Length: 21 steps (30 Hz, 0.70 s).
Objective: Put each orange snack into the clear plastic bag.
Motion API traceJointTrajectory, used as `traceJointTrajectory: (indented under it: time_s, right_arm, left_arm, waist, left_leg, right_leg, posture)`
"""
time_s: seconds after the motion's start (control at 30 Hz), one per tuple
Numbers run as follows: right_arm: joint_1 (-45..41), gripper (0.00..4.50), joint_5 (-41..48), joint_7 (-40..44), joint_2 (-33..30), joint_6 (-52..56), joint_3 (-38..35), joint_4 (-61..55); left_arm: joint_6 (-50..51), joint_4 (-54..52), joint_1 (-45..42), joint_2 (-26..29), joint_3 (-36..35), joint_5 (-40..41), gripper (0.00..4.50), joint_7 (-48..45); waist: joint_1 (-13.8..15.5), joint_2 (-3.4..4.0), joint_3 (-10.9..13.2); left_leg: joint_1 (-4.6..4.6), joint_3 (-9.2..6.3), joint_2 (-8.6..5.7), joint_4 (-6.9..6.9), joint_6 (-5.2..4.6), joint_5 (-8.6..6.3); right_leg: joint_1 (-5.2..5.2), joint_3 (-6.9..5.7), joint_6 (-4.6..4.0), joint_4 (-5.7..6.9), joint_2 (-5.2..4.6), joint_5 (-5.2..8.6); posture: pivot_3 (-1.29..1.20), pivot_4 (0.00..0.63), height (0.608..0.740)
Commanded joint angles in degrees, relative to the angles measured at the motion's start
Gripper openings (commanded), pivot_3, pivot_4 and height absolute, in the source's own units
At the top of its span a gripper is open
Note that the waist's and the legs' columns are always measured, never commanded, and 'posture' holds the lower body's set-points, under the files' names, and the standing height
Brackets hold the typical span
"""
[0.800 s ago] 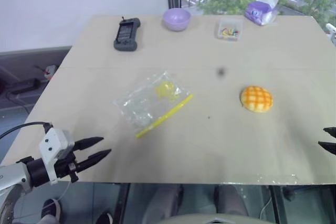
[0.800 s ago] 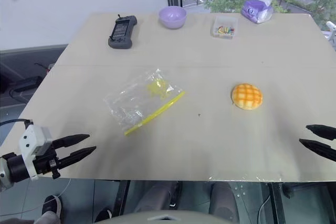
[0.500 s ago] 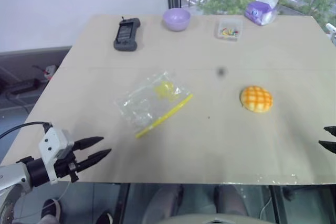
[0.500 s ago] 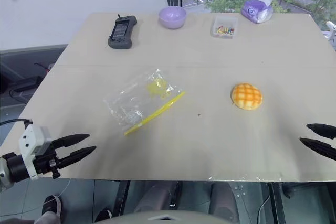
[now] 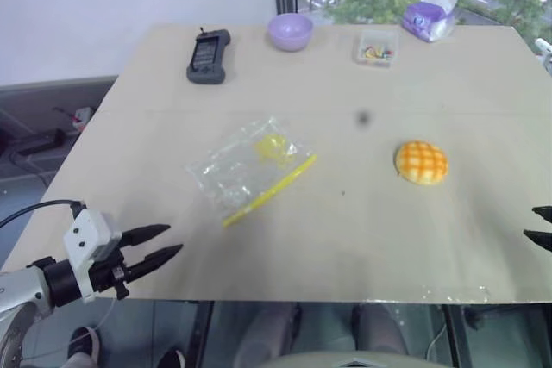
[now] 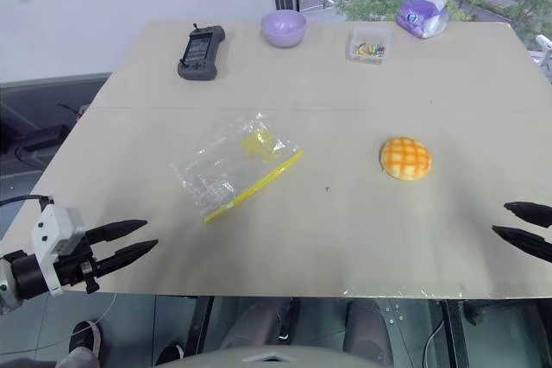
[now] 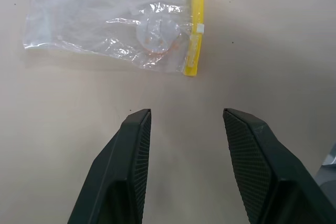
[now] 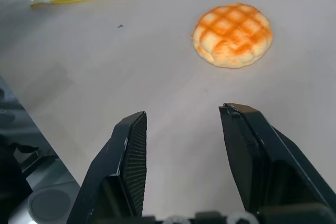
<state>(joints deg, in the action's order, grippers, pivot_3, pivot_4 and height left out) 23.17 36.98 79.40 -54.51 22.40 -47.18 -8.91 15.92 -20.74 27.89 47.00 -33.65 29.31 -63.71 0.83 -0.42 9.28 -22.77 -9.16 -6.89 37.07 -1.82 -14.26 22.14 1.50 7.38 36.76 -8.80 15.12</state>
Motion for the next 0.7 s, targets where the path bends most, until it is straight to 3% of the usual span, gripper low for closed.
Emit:
traceJointTrajectory:
  time_s: [0.03,0.33,0.47,0.57,0.7]
  right_arm:
    - [-0.7,2.38,1.2,0.2,-0.3,-0.2,-0.5,-2.6]
    - [-2.5,2.38,8.4,-1.0,1.3,2.9,2.2,-15.2]
    - [-5.4,2.38,11.4,-3.7,1.1,4.6,4.3,-19.2]
    - [-6.5,2.38,12.0,-4.7,0.8,5.2,5.0,-20.0]
    - [-6.8,2.38,11.7,-5.1,0.9,5.1,5.4,-20.1]
  left_arm:
    - [-0.7,-0.3,-0.5,0.4,-0.3,-0.6,2.30,0.2]
    - [-1.7,1.7,-4.5,0.6,4.3,-5.7,2.30,3.6]
    - [2.7,2.6,-9.2,-0.3,8.3,-6.9,2.30,8.2]
    - [10.5,1.5,-11.3,-1.9,9.6,-3.4,2.30,11.9]
    - [29.0,0.0,-16.9,-7.4,9.5,7.1,2.30,21.0]
  waist:
    - [0.0,0.00,0.0]
    - [0.0,0.04,0.0]
    - [0.0,0.01,0.0]
    - [0.0,0.01,0.0]
    - [0.0,0.02,0.0]
  left_leg:
    - [0.00,0.00,0.00,0.00,0.00,0.00]
    - [0.00,-0.01,0.02,0.00,0.00,0.00]
    - [-0.01,-0.02,0.01,0.01,-0.02,0.01]
    - [0.00,-0.03,0.01,0.01,-0.09,0.06]
    - [-0.01,-0.09,0.00,0.01,-0.09,0.06]
  right_leg:
    - [0.00,0.00,0.00,0.00,0.00,0.00]
    - [0.00,-0.01,0.00,0.00,0.01,0.00]
    - [0.00,-0.02,0.01,0.00,0.01,-0.01]
    - [0.00,-0.02,0.01,0.00,0.02,-0.01]
    - [0.00,-0.05,0.02,0.03,0.03,-0.02]
  posture:
    - [0.00,0.150,0.740]
    - [0.00,0.150,0.740]
    - [0.00,0.150,0.740]
    - [0.00,0.150,0.740]
    - [0.00,0.150,0.740]
